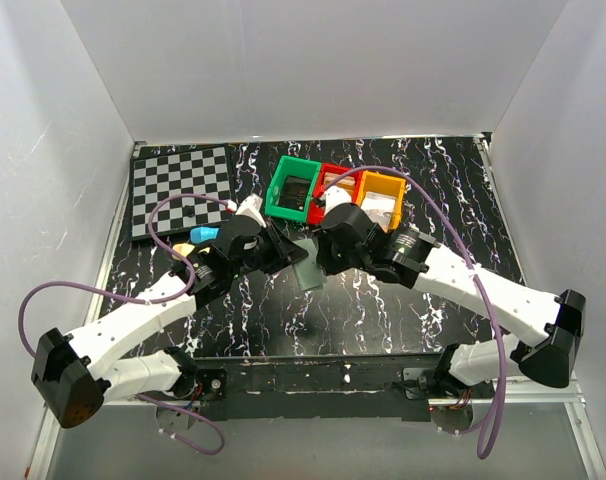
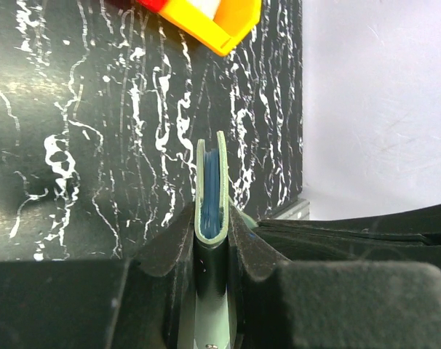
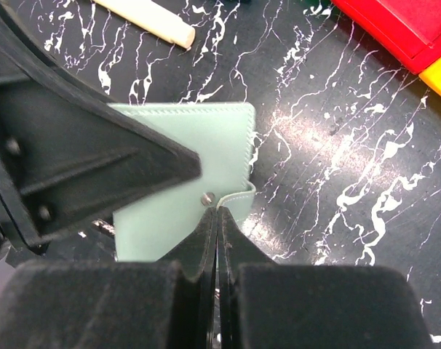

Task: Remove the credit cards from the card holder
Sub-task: Open the card holder at the center of the board.

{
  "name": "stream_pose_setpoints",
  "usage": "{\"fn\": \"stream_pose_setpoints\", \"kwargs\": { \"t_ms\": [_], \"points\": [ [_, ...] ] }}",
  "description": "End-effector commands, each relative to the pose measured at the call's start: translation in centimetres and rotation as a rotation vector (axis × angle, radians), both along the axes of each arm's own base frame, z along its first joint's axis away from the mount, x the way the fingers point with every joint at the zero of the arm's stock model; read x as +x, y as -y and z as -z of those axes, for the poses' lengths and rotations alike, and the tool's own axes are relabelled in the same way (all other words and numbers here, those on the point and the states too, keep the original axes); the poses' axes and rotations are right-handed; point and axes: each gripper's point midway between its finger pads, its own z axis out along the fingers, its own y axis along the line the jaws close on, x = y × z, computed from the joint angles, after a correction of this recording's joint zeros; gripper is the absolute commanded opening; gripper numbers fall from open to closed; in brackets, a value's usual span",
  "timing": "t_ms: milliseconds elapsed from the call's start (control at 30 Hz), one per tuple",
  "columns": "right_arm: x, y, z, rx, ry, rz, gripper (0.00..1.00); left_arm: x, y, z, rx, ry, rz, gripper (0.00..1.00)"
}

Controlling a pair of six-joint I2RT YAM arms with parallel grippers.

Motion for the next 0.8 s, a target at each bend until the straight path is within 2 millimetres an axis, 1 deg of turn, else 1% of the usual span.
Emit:
{"fn": "stream_pose_setpoints", "kwargs": {
  "t_ms": [0,167,267,367,433,467,500,533,567,600,667,700,767],
  "points": [
    [-0.6,1.7,0.0,0.010,-0.026,0.004,0.01,0.7,-1.9,0.2,0.039,0.022,-0.078,0.00],
    [-0.9,1.5,-0.2,0.066,-0.050,-0.012,0.01,0.6,-2.0,0.4,0.039,0.023,-0.080,0.00],
    [-0.9,1.4,-0.3,0.095,-0.058,-0.015,0.01,0.5,-1.8,-0.2,0.035,0.054,-0.055,0.00],
    [-0.2,2.6,-0.1,0.124,-0.102,0.028,0.01,0.5,-1.8,-0.8,0.030,0.100,-0.033,0.00],
    [0.3,3.7,0.0,0.128,-0.107,0.059,0.03,0.3,-1.6,-1.7,-0.004,0.170,-0.002,0.00],
    [0.4,4.2,0.1,0.127,-0.107,0.064,0.11,0.0,-1.4,-2.0,-0.026,0.215,0.026,0.00],
    [0.4,4.7,0.1,0.129,-0.102,0.070,0.20,-0.5,-1.1,-3.0,-0.071,0.261,0.061,0.00],
    [0.4,5.0,0.0,0.133,-0.100,0.068,0.27,-0.9,-1.2,-2.9,-0.085,0.289,0.077,0.00],
    [0.3,5.3,-0.5,0.145,-0.088,0.059,0.34,-1.1,-1.1,-4.1,-0.131,0.350,0.087,0.00],
    [-0.1,5.2,-1.1,0.162,-0.076,0.026,0.38,-1.3,-1.3,-4.5,-0.151,0.382,0.087,0.00],
    [-1.0,5.0,-2.6,0.203,-0.051,-0.036,0.48,-1.5,-1.8,-4.6,-0.161,0.414,0.086,0.00],
    [-1.2,5.1,-3.4,0.220,-0.034,-0.048,0.51,-1.6,-1.9,-5.0,-0.170,0.450,0.089,0.00],
    [-2.7,4.6,-5.1,0.276,-0.030,-0.137,0.57,-1.9,-2.3,-5.1,-0.179,0.483,0.091,0.00]
  ]
}}
